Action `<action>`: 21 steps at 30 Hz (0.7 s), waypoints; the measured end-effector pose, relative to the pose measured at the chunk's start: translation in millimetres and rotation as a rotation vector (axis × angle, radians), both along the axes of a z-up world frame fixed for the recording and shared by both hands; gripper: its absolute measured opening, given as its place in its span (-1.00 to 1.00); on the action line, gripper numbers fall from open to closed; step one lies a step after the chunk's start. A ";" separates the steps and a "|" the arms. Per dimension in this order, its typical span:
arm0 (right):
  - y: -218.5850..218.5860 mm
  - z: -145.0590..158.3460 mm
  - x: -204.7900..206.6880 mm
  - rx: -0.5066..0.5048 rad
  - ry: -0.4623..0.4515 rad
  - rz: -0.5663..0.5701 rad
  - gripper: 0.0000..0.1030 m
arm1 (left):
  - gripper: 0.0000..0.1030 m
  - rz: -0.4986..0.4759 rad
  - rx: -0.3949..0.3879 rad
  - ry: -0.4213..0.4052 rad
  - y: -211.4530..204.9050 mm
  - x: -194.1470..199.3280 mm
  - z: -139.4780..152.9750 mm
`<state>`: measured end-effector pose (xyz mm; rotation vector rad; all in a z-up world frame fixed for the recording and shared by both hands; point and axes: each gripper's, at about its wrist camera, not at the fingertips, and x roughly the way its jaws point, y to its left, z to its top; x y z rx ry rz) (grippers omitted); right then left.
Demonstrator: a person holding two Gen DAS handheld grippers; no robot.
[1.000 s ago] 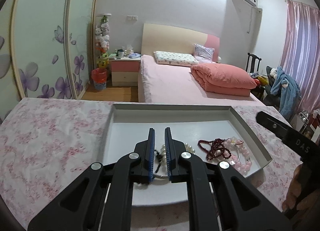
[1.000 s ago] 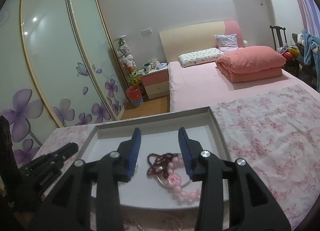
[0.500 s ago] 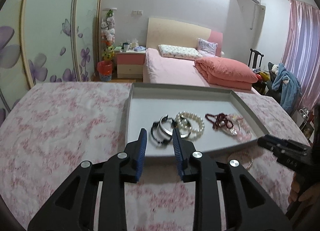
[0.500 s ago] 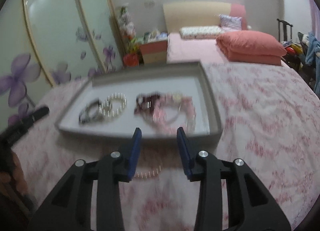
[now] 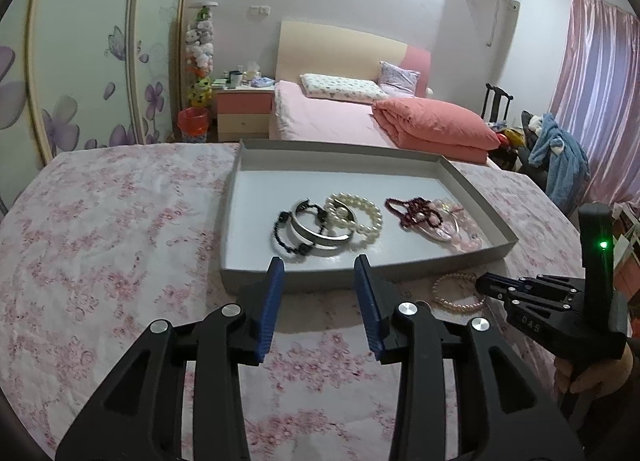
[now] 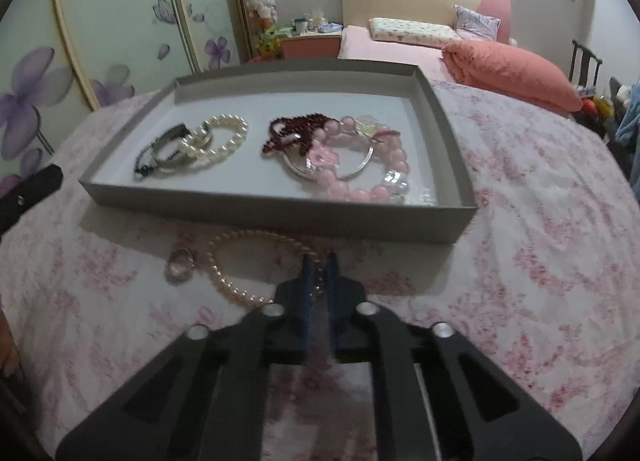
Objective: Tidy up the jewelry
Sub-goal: 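Grasp the silver ring with the left gripper while the right gripper grasps the pink pearl bracelet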
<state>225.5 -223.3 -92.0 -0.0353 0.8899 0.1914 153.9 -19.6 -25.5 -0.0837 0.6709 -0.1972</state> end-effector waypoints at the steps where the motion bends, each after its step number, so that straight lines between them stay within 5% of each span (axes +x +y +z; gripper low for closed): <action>1: -1.6 -0.6 -1.8 -0.005 -0.001 -0.003 -0.87 | -0.26 -0.010 -0.003 0.007 -2.9 0.2 -0.9; 5: -13.6 -0.9 -13.1 -0.008 0.002 -0.015 -0.87 | -0.06 -0.070 -0.007 0.030 -19.6 -1.6 -5.2; 12: -39.2 -0.7 -28.7 -0.005 0.008 -0.042 -0.87 | -0.01 -0.213 0.048 0.120 -69.6 1.2 -26.2; 21: -41.3 -1.7 -32.7 -0.006 0.005 -0.041 -0.87 | -0.01 -0.205 0.145 0.202 -101.8 20.8 -51.1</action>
